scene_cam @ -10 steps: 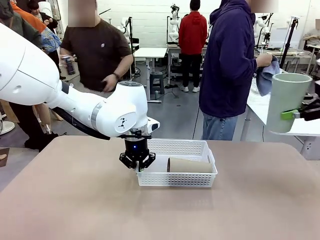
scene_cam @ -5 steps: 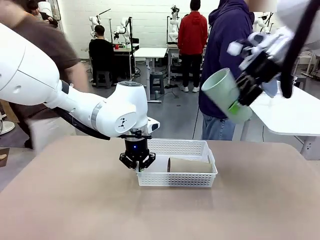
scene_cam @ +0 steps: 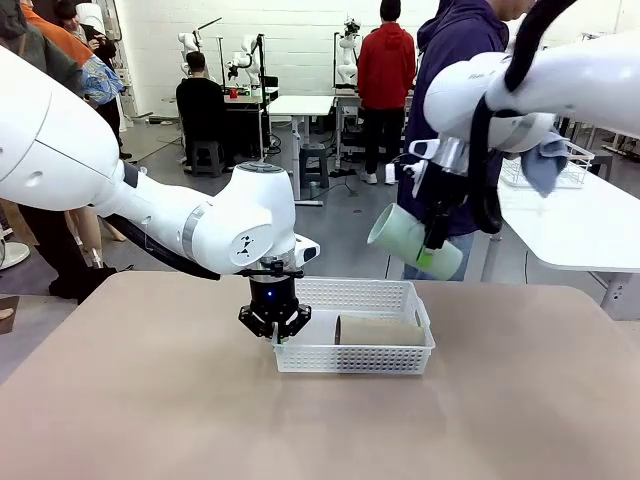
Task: Clean and organize the cups into the basket.
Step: Pick up the Reusable plastic cup from the right side of the table and stack it inside the Organizing basket in the center of the table.
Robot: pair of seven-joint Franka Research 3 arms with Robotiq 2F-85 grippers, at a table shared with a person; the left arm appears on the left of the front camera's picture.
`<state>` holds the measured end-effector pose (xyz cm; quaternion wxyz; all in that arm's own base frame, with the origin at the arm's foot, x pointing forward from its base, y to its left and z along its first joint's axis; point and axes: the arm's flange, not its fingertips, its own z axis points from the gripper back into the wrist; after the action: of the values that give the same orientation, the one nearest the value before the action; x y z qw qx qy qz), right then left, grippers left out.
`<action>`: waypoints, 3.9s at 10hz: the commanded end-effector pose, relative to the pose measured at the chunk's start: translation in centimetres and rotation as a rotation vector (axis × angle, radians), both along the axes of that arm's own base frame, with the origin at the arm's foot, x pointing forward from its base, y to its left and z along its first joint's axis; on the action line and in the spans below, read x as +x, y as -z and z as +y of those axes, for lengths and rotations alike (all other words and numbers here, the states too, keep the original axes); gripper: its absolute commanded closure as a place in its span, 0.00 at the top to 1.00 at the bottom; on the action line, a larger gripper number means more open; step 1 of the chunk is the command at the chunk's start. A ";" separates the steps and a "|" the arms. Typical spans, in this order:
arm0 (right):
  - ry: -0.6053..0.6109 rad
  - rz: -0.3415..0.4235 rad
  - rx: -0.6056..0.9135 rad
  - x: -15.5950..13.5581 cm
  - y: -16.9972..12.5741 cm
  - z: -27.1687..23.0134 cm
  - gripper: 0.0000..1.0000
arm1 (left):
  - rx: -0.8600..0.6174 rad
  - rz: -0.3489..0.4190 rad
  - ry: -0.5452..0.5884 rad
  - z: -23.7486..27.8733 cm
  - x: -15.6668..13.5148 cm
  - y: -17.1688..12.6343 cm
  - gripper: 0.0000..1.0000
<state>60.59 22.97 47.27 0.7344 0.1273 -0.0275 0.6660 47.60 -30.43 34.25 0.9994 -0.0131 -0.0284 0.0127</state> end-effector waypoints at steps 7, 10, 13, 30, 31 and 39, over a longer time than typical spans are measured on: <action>-0.206 0.109 -0.016 0.3 6.0 5.7 0.82 | 0.003 0.001 0.003 0.0 -0.1 0.0 0.00; -0.229 0.103 0.006 1.3 8.5 6.1 0.82 | 0.003 0.001 0.003 0.0 -0.1 0.0 0.00; -0.274 0.118 0.029 1.6 10.7 6.4 0.82 | 0.003 0.001 0.003 0.0 -0.1 0.0 0.00; -0.285 -0.005 0.302 -1.7 4.7 1.5 1.00 | 0.003 0.001 0.003 0.0 -0.1 0.0 0.00; -0.284 -0.009 0.336 -2.5 4.0 -0.1 1.00 | 0.003 0.001 0.003 0.0 -0.1 0.0 0.00; 0.049 -0.285 1.048 -15.1 1.3 -30.7 1.00 | 0.003 0.001 0.003 0.0 -0.1 0.0 0.00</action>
<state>44.60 -7.51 47.00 0.5848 0.3731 -0.4340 0.5748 47.62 -30.39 34.22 0.9994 -0.0130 -0.0282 0.0131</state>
